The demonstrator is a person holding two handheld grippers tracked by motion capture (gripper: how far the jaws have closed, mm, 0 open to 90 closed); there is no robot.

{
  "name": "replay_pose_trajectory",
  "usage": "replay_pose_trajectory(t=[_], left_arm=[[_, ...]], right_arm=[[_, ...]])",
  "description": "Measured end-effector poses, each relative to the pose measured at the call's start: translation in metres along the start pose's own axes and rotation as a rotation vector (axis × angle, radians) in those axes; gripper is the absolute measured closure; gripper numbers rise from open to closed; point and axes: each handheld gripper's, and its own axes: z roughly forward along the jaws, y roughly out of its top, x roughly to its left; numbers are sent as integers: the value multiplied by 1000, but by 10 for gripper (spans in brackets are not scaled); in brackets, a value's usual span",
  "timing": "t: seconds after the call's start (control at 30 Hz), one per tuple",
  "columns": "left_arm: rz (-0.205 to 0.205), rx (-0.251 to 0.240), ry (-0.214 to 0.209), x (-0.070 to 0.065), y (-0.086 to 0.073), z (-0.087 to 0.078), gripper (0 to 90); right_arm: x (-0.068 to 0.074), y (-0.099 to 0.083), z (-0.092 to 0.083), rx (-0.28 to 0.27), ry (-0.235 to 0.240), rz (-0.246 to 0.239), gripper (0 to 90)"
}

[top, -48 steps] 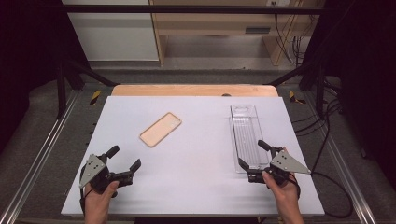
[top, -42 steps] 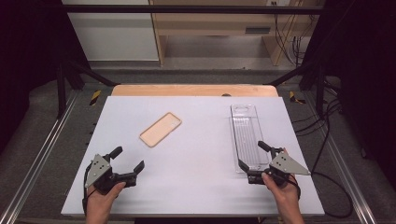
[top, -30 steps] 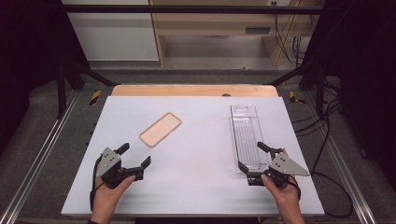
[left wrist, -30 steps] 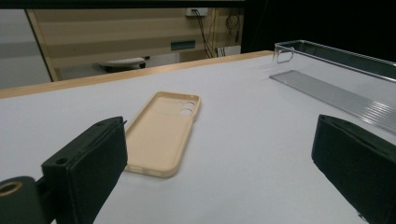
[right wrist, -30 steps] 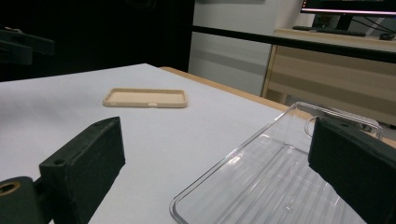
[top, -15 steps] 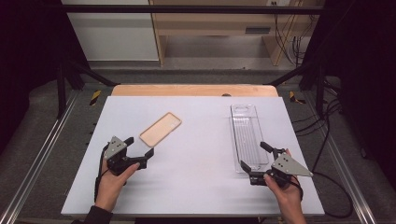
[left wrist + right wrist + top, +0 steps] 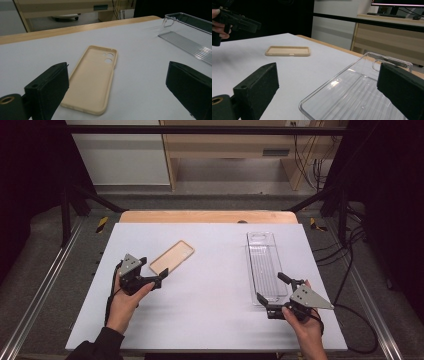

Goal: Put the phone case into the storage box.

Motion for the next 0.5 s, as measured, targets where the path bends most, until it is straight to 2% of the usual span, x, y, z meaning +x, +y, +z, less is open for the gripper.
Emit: replay_pose_trajectory(t=[0.2, 0.27, 0.5], left_arm=[[67, 30, 12, -4, 11, 12, 46], [78, 38, 22, -4, 11, 17, 50], [71, 76, 52, 3, 5, 30, 53]], right_arm=[[-1, 0, -1, 0, -3, 3, 41], [-1, 0, -1, 2, -1, 2, 41], [0, 0, -2, 2, 2, 1, 42]])
